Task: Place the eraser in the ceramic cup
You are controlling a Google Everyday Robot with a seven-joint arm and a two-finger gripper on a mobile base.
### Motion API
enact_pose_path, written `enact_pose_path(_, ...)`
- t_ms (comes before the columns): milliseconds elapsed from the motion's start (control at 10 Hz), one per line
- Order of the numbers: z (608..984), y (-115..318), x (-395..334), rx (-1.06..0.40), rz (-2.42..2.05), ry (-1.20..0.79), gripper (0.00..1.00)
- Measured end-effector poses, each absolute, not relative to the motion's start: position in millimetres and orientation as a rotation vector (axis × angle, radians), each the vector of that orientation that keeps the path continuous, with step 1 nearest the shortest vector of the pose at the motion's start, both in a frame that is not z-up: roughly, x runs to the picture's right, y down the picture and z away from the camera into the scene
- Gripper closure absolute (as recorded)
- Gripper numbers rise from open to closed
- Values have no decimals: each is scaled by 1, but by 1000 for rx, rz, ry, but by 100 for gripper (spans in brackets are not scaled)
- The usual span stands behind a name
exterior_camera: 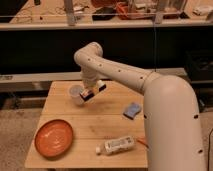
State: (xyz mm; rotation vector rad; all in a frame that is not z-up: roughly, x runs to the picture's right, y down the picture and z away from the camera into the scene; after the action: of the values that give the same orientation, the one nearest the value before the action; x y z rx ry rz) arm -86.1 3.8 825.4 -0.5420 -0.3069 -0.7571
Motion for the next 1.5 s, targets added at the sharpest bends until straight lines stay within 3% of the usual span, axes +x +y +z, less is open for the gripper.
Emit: enact_pose_path(1500,852,-33,-129,-491,-782,-319,100)
